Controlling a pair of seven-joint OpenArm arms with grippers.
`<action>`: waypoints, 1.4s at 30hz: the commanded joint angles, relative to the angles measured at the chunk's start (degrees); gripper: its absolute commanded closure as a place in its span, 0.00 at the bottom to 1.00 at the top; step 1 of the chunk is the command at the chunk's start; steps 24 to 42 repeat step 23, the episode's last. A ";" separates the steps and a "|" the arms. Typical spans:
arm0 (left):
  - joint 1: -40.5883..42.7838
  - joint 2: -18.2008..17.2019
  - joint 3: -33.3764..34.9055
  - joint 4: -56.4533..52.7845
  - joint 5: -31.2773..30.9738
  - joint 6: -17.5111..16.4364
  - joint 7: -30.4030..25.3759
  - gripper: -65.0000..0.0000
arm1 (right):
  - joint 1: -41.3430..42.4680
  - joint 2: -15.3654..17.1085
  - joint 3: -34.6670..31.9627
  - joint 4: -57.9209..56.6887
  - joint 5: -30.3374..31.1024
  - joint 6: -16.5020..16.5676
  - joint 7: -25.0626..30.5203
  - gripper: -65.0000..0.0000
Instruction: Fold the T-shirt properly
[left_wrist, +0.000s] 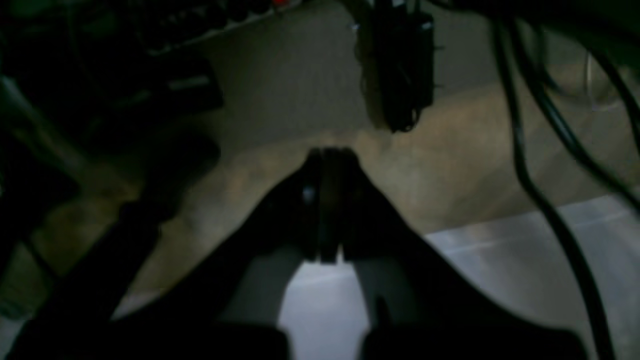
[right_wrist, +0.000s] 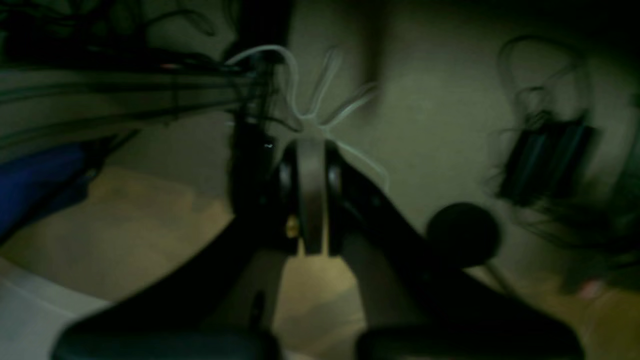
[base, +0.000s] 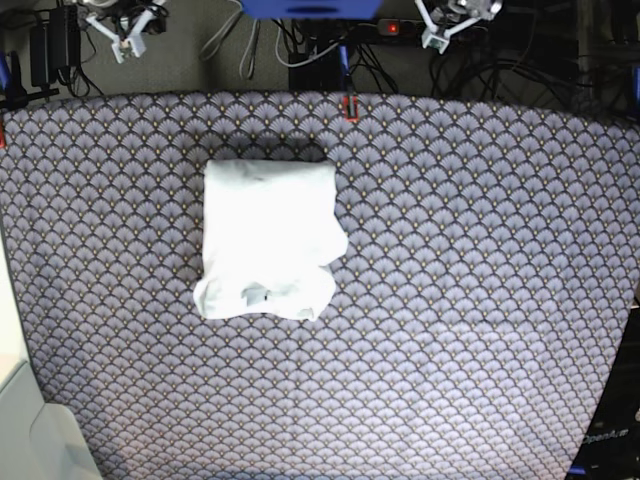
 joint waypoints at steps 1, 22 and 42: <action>-2.32 -0.66 0.03 -4.96 -0.24 0.45 -2.81 0.99 | 0.65 0.43 0.48 -3.13 -0.40 0.34 2.25 1.00; -21.40 2.77 -3.93 -41.27 -6.74 23.92 -25.58 0.99 | 28.08 3.86 -4.09 -68.10 -16.84 -44.01 35.48 1.00; -21.40 2.68 -4.99 -41.27 -8.33 23.92 -25.58 0.99 | 28.08 3.77 -4.18 -68.54 -16.93 -44.36 35.22 1.00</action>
